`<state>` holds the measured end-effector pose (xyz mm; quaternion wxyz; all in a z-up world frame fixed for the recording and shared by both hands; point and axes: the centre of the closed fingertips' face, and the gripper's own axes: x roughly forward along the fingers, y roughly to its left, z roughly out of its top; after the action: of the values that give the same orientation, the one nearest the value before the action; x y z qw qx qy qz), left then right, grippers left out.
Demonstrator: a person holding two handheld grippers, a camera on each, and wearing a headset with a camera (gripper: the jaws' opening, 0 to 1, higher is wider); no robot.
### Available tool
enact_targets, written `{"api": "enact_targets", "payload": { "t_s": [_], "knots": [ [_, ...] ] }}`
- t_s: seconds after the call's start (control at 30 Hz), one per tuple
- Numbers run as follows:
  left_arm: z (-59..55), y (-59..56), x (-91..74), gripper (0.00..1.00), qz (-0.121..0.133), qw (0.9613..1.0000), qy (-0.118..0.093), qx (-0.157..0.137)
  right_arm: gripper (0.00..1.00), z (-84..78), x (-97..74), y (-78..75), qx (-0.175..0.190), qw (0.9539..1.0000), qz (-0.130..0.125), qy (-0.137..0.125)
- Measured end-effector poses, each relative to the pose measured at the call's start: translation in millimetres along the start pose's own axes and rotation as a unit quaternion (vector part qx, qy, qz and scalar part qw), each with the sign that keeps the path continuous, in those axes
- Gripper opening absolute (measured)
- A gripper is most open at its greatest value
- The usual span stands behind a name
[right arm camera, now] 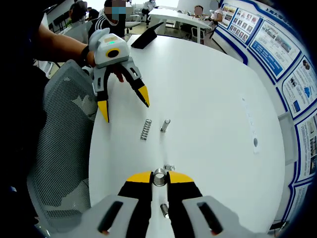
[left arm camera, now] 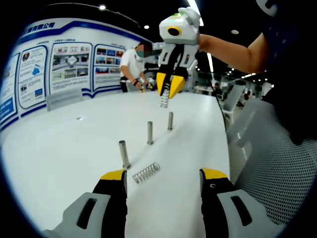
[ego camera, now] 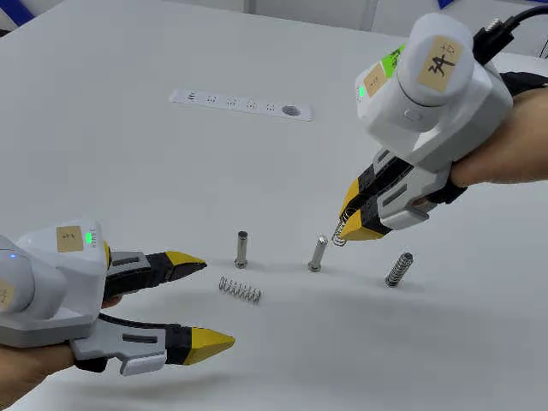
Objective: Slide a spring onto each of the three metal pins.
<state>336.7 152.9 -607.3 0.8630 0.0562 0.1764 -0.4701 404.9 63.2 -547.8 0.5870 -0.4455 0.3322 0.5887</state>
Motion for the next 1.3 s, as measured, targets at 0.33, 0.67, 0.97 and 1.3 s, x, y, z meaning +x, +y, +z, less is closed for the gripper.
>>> {"api": "enact_targets", "payload": {
  "t_s": [0.33,0.67,0.97,1.3],
  "knots": [
    [0.4,3.2,-2.5,0.6,0.004,1.0,-0.001,-0.001,0.12,-0.9,13.7,-14.4,0.01,0.9999,0.001,0.001],
    [-1.2,4.7,-3.3,0.6,0.007,1.0,-0.002,-0.004,0.12,-7.9,27.6,-19.8,0.03,0.9995,0.008,0.004],
    [-1.8,7.4,-3.8,0.6,0.009,0.9999,-0.002,-0.006,0.12,-9.9,33.3,-19.4,0.037,0.9992,0.012,0.005],
    [-1.9,6.7,-3.4,0.59,0.01,0.9999,-0.002,-0.007,0.12,-11.1,37.2,-19.1,0.039,0.9991,0.013,0.005]
  ]
}}
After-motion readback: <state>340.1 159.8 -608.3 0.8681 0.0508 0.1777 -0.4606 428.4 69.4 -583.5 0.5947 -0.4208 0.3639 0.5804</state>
